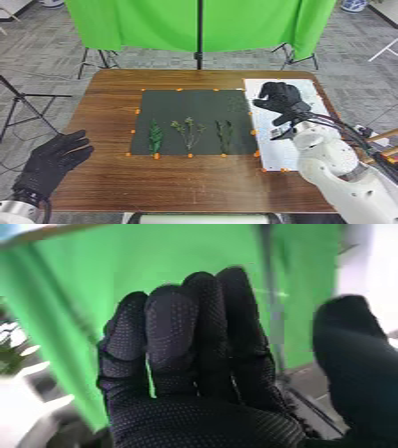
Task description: Arrange flowers
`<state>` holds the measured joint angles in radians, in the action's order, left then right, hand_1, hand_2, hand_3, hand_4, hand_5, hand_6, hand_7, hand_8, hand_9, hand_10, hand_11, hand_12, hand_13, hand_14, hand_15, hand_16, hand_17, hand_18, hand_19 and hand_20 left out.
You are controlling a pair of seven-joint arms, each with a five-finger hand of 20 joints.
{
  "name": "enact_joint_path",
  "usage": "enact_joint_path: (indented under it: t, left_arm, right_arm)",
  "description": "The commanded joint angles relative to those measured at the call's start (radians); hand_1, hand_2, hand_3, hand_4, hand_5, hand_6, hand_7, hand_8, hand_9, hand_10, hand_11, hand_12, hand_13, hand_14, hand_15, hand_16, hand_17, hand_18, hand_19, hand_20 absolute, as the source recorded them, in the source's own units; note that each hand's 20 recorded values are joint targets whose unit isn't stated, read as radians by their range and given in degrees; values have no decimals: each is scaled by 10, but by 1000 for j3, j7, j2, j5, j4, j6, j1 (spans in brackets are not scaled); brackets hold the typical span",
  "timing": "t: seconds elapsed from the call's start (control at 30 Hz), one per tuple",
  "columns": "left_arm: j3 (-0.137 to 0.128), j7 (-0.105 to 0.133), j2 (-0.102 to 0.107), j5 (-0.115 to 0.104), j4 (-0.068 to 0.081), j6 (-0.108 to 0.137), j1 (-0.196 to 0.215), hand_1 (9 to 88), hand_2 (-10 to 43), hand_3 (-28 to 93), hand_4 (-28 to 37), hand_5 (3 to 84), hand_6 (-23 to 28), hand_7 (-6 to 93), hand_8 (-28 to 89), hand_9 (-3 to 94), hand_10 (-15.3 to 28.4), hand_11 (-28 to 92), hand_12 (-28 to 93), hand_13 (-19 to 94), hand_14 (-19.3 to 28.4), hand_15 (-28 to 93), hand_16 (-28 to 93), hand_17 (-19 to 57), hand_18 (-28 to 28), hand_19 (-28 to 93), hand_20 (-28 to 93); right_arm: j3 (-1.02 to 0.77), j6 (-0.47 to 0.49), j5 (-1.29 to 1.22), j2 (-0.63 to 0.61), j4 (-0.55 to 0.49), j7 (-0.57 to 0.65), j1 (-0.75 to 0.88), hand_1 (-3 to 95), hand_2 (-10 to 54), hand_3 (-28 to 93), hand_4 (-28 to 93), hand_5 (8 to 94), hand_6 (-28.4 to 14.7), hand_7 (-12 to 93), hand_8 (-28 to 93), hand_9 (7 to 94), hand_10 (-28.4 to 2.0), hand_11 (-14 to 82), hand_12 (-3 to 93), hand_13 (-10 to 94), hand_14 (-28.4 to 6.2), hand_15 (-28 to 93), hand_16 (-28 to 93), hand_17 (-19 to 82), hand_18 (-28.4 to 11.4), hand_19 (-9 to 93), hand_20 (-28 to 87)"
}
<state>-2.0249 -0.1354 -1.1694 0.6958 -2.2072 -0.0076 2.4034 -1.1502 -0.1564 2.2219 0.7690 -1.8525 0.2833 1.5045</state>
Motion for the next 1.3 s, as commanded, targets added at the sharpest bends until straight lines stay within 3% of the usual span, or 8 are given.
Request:
enact_joint_path:
  t: [0.03,0.23,0.27,0.33,0.77,0.87,1.03,1.3]
  left_arm:
    - [-4,-3,-4,2,2,5,13,267,61,727,-283,414,68,246,-117,347,156,342,143,276,184,510,-75,-63,238,627,-33]
    - [-3,-8,-4,2,3,0,7,267,62,726,-283,414,69,246,-117,347,156,341,143,275,185,510,-75,-63,239,627,-34]
    - [1,9,19,-12,2,15,21,268,63,725,-283,414,69,245,-117,347,156,341,143,275,185,510,-75,-63,239,627,-34]
    - [3,14,26,-16,2,22,24,267,63,726,-283,414,69,245,-117,347,156,341,143,275,185,510,-75,-63,239,627,-34]
    - [-2,-5,2,-1,2,9,11,266,63,727,-283,414,69,246,-118,347,157,342,143,275,184,511,-75,-63,238,627,-34]
    - [-2,-7,1,1,1,12,10,266,63,726,-283,415,69,246,-118,347,157,342,143,275,184,509,-75,-63,239,627,-34]
    - [-2,-9,-2,1,-1,13,10,267,65,725,-283,414,69,246,-117,347,157,341,143,276,185,510,-74,-63,239,627,-34]
    - [-2,-1,1,0,-2,22,16,266,65,725,-283,416,70,245,-117,348,156,341,142,276,185,511,-75,-63,238,627,-34]
  right_arm:
    - [-67,88,131,-117,43,58,104,242,-34,899,-252,456,-77,298,-206,478,-118,406,208,498,-98,678,221,263,-191,796,395]
    - [-76,169,143,-106,70,52,131,266,-71,910,-270,452,-71,225,-180,471,-107,307,186,489,-84,653,207,256,-182,787,392]
    - [-79,170,142,-105,72,44,136,274,-79,910,-274,448,-69,218,-179,465,-107,290,185,486,-83,651,206,254,-180,785,392]
    - [-73,177,142,-98,75,42,129,281,-87,910,-279,441,-68,207,-176,455,-104,270,185,484,-80,648,203,250,-179,781,393]
    - [-22,137,139,-85,96,18,100,289,-95,911,-282,443,-65,216,-173,463,-101,289,197,516,-71,655,200,250,-176,782,399]
    - [25,85,134,-82,127,20,74,326,-93,899,-281,501,-39,253,-194,535,-96,320,203,582,-57,632,226,270,-170,788,400]
    - [61,22,107,-79,165,-24,51,481,-84,795,-282,675,11,415,-141,822,-43,196,432,752,-27,574,322,336,-168,812,406]
    - [58,-148,81,-59,123,-94,29,514,-95,805,-283,763,6,397,-123,897,-35,218,442,818,-23,583,303,379,-174,840,414]
